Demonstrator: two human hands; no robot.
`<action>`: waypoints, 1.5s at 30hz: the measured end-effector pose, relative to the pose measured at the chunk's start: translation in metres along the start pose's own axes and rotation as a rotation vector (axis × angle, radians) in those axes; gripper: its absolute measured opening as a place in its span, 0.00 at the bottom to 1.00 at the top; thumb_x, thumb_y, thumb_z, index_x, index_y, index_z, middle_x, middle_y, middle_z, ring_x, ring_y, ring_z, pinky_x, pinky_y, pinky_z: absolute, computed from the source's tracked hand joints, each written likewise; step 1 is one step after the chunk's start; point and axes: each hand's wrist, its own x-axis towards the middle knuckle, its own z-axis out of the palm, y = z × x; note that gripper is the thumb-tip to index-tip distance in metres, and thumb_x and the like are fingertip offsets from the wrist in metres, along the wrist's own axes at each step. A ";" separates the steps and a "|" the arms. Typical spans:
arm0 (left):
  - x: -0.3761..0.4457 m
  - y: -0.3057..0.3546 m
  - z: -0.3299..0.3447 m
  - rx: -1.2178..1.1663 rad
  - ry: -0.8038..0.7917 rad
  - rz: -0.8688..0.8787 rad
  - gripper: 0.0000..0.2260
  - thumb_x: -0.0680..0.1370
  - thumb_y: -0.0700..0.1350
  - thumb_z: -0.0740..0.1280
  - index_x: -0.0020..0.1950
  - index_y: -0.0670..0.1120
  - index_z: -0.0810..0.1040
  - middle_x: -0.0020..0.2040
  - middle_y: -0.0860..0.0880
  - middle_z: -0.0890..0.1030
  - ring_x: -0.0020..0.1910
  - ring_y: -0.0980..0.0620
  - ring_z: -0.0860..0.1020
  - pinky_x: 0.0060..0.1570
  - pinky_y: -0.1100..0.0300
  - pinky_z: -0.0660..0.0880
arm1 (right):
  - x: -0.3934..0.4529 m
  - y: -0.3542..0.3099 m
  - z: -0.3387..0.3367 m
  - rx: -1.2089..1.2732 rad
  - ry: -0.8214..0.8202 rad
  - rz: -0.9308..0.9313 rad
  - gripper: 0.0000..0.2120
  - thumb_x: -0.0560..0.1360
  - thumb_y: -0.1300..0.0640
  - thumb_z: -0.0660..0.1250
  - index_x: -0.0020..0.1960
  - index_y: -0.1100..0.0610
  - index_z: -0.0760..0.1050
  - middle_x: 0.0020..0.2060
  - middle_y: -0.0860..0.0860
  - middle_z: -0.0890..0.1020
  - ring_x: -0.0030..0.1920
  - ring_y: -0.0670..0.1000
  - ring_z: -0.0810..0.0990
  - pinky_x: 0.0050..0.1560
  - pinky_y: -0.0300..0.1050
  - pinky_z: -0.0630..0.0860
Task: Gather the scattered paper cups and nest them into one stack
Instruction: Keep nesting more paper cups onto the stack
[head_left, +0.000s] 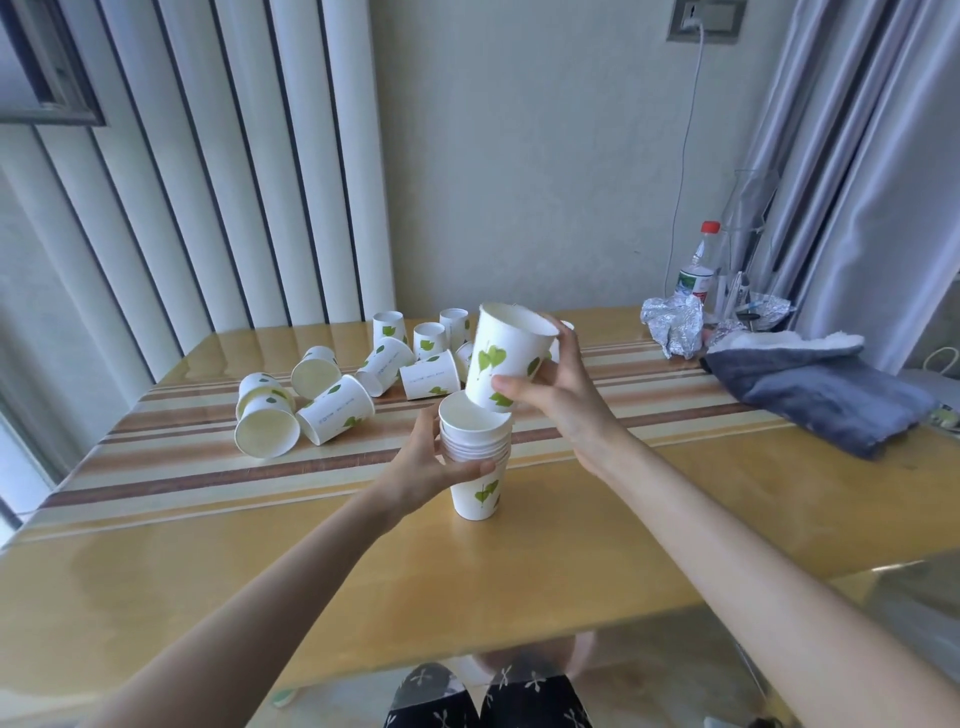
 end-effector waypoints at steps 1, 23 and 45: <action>-0.001 -0.001 0.000 -0.002 0.002 -0.001 0.38 0.68 0.46 0.76 0.72 0.49 0.57 0.66 0.52 0.70 0.65 0.53 0.69 0.59 0.59 0.68 | 0.000 0.002 0.004 -0.018 -0.012 -0.002 0.38 0.70 0.64 0.72 0.71 0.45 0.56 0.51 0.46 0.80 0.52 0.45 0.80 0.53 0.39 0.77; -0.005 -0.011 -0.011 -0.003 -0.018 0.015 0.35 0.68 0.49 0.75 0.69 0.49 0.61 0.67 0.51 0.72 0.65 0.52 0.72 0.60 0.58 0.71 | -0.005 0.050 0.020 -0.386 -0.044 -0.003 0.17 0.77 0.47 0.62 0.64 0.46 0.74 0.69 0.51 0.66 0.71 0.51 0.61 0.72 0.50 0.59; 0.171 -0.021 -0.065 0.337 0.265 -0.062 0.27 0.74 0.43 0.71 0.70 0.41 0.65 0.70 0.43 0.69 0.69 0.46 0.68 0.61 0.58 0.65 | 0.146 0.103 -0.013 -0.529 0.034 0.228 0.28 0.74 0.56 0.67 0.71 0.61 0.63 0.69 0.56 0.69 0.69 0.54 0.69 0.58 0.39 0.64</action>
